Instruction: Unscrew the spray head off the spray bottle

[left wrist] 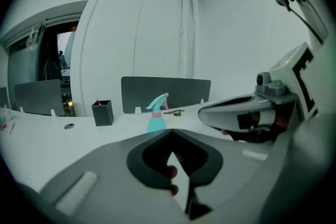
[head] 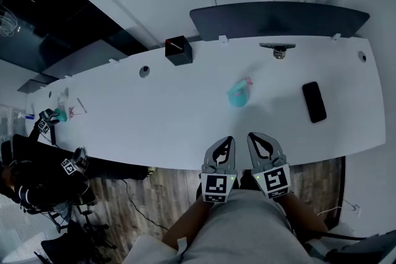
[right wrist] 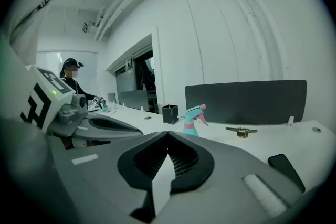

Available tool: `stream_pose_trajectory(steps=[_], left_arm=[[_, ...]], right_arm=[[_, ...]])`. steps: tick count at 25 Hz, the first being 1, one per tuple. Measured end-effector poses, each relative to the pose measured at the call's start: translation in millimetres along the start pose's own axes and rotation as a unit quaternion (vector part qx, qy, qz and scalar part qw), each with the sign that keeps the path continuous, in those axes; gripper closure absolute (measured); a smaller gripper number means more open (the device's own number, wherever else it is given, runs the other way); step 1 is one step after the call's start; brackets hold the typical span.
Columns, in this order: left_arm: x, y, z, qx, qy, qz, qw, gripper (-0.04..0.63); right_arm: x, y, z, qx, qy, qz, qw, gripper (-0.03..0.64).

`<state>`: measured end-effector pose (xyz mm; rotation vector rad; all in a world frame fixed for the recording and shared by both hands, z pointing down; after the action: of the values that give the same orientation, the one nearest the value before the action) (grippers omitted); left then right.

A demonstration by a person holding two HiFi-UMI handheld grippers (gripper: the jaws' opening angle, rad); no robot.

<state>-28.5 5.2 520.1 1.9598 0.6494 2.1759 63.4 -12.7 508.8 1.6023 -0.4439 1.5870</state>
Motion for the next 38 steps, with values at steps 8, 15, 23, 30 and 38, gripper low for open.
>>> stream_pose_trajectory(steps=[8,15,23,30,38], left_arm=[[-4,64,-37,0.086,0.029,-0.02,0.9957,0.594],[14,88,-41,0.14,0.033,-0.037,0.989,0.594],[18,93,-50,0.086,0.026,-0.064,0.9939,0.594],[8,77,-58,0.012,0.045,-0.061,0.9971,0.594],[19,80,-60,-0.035,0.037,-0.066,0.9965,0.594]], right_arm=[[-10,40,23,0.075,0.012,-0.055,0.996,0.617],[7,55,19,0.101,0.023,-0.097,0.99,0.617],[31,83,36,0.044,0.02,-0.144,0.988,0.284],[65,141,80,0.015,0.015,-0.163,0.986,0.193],[87,180,97,-0.01,-0.011,-0.171,0.985,0.155]])
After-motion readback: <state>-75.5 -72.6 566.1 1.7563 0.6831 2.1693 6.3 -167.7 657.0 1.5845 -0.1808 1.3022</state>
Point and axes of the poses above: the fingertips, and each gripper's own axes: y forward along the fingers, z to its right, x out of its underside, the point moved 4 cm from there along -y, backward along the fingers, and after that the axes turned 8 degrees about -x, right-handed, at the moved point
